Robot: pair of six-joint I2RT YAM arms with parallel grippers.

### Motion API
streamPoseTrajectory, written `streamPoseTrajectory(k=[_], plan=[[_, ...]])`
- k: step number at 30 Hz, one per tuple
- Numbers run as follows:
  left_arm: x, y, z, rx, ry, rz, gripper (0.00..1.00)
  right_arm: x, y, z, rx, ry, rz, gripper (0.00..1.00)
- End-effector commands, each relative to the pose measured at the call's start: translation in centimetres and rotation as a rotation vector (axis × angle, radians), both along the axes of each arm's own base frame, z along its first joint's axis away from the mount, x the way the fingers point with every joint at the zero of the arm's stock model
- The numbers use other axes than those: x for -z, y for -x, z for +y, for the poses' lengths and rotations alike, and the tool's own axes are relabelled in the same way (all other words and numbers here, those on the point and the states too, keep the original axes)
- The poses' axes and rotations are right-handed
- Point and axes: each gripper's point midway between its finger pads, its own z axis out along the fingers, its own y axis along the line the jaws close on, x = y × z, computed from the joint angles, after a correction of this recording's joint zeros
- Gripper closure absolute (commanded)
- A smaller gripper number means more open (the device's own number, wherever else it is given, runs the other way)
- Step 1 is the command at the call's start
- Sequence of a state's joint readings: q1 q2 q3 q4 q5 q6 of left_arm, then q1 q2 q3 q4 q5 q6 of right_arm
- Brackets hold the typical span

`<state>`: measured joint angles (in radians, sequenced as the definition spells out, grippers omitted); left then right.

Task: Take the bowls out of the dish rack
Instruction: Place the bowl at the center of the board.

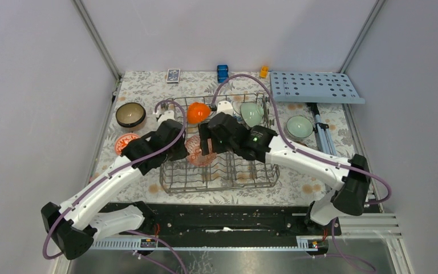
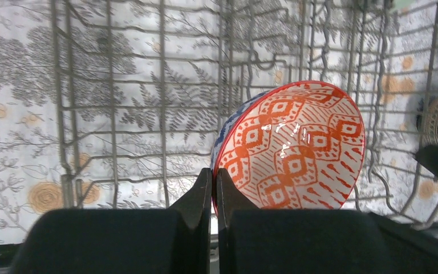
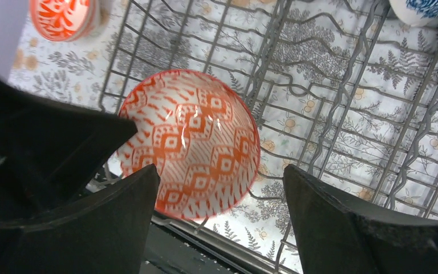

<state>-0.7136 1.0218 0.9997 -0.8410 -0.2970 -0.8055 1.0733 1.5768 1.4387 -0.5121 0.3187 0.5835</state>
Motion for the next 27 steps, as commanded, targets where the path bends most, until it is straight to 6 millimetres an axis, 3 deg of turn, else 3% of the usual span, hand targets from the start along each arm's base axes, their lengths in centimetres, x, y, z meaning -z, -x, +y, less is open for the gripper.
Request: streamPoseTrajectory(k=[1,5,8,11,16,20,27], plan=[[-4.3,-2.8,1.7,-0.067,-0.014,-0.125,1.00,-6.8,0.4,-0.9,-0.019,-0.128,-0.099,0.12],[-5.1,-3.5,6.5,-0.188,-0.082,-0.130,1.00,-7.3,1.2,-3.4,-0.008,-0.155,-0.148,0.11],[-4.8,-3.7,10.3,-0.283,-0.075,-0.110,1.00,-6.5,2.0,-5.3,0.003,-0.181,-0.169,0.11],[-4.8,-3.6,13.6,-0.416,-0.062,-0.093,1.00,-4.6,2.7,-6.6,0.013,-0.188,-0.164,0.11],[-5.3,-2.8,17.4,-0.645,-0.025,-0.096,1.00,-1.0,3.9,-7.2,-0.008,-0.178,-0.111,0.11],[-4.9,-1.4,19.6,-0.832,0.040,-0.092,1.00,0.8,4.7,-7.4,-0.034,-0.183,-0.088,0.11],[-1.7,0.5,21.5,-1.118,0.162,-0.151,1.00,2.1,5.8,-8.0,-0.069,-0.193,-0.071,0.11]])
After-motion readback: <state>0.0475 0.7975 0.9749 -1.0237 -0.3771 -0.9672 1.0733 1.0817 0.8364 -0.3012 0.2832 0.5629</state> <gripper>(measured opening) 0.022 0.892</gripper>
